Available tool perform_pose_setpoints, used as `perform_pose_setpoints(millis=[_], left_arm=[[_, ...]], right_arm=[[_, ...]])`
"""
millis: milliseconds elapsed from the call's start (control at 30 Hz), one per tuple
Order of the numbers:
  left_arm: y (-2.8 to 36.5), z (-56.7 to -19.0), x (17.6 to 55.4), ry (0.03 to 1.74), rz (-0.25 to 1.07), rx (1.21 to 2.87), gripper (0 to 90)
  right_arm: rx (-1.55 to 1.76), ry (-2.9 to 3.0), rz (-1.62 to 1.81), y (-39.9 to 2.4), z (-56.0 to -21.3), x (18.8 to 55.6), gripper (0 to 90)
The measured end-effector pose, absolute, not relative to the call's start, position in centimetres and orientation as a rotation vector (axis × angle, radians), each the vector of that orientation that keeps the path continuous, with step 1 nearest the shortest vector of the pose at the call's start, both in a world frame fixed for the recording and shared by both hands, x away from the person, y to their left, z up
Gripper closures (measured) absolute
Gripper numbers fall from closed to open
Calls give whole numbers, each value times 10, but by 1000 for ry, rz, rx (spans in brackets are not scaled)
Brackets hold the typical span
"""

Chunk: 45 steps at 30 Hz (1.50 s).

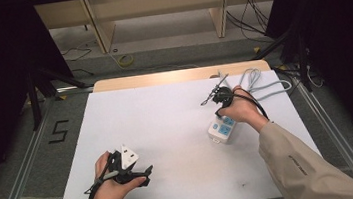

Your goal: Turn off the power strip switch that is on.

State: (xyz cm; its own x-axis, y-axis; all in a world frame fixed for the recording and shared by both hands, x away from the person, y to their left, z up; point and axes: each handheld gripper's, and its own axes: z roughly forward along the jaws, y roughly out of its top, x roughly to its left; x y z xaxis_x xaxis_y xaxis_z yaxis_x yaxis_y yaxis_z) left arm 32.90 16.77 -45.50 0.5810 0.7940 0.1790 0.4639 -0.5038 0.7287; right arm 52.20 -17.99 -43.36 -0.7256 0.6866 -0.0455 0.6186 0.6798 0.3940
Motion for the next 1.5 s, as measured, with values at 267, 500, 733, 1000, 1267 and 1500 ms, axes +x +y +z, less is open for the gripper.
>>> perform_pose_setpoints(millis=[267, 500, 733, 1000, 1267, 1500], left_arm=[[167, -455, 329, 996, 670, 2176, 94], [167, -455, 329, 994, 669, 2178, 94], [167, -455, 329, 992, 670, 2179, 94], [167, -455, 330, 991, 669, 2180, 94], [167, -456, 330, 992, 669, 2180, 94], [167, -456, 330, 992, 669, 2179, 94]], right_arm=[[1067, 2699, 533, -180, -434, 522, 900], [1070, 2699, 533, -180, -434, 522, 900], [1064, 2699, 540, -181, -434, 522, 900], [1068, 2701, 545, -181, -434, 522, 900], [1068, 2701, 546, -181, -434, 522, 900], [1060, 2700, 543, -181, -434, 522, 900]])
